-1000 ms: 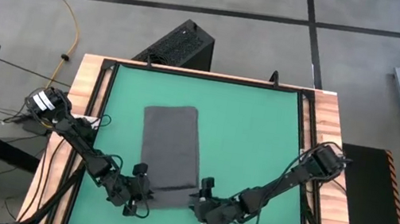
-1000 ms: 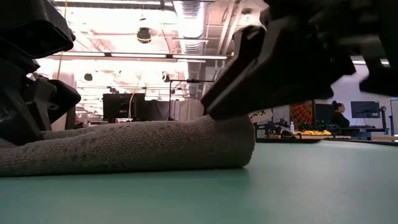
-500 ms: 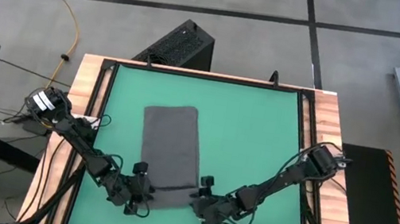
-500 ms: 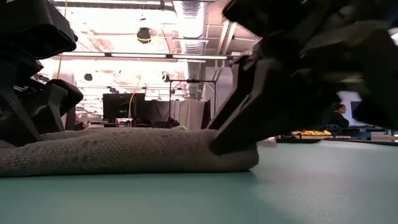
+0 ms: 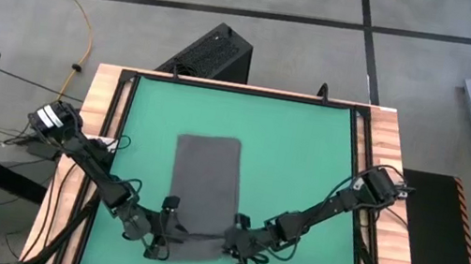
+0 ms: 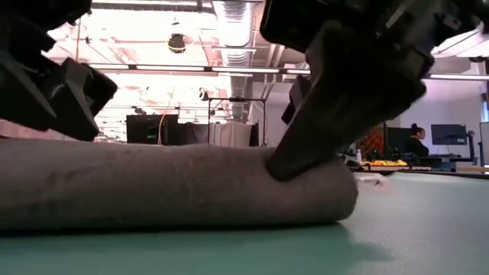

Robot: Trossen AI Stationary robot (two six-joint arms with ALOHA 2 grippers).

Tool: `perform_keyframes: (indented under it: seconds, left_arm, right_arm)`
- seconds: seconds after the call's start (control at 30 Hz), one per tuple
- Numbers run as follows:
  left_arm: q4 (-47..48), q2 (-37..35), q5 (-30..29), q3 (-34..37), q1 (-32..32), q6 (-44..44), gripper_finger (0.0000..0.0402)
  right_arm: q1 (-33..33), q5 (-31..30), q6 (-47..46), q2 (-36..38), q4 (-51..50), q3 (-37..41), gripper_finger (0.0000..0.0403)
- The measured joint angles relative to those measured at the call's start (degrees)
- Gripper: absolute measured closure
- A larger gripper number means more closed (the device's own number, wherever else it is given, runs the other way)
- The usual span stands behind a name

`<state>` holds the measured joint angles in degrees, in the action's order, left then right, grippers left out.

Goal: Roll towel into tight, uniform cylinder
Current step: Roll the gray towel

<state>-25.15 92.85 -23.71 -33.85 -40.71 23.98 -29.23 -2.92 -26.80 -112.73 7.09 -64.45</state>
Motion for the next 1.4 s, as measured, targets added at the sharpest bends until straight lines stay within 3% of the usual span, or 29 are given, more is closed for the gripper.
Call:
perform_keyframes:
  seconds: [0.17,0.4,0.6,0.9,1.1,1.4]
  left_arm:
    - [-7.3,5.7,2.8,-0.3,0.1,1.1,0.0265]
    - [-12.2,12.3,3.8,-0.2,0.1,5.2,0.0265]
    - [-11.0,9.0,3.5,-0.2,0.1,2.9,0.0265]
    - [-3.0,-0.9,0.9,-0.1,-0.1,-2.7,0.0265]
    - [-5.2,-0.7,2.9,-0.1,-2.8,-3.4,0.0265]
    - [-5.4,0.2,-1.0,-0.1,-8.1,-4.3,0.0250]
  right_arm:
    - [2.0,5.1,-8.8,0.2,2.4,0.1,0.0362]
    - [3.1,7.2,-19.0,0.2,1.9,0.1,0.0364]
    - [3.1,7.1,-25.1,0.4,4.5,2.6,0.0364]
    - [2.5,6.3,-35.2,0.5,17.0,10.1,0.0364]
    - [1.7,4.3,-40.1,0.6,18.4,12.2,0.0364]
    - [1.7,4.0,-40.7,0.5,20.4,12.3,0.0364]
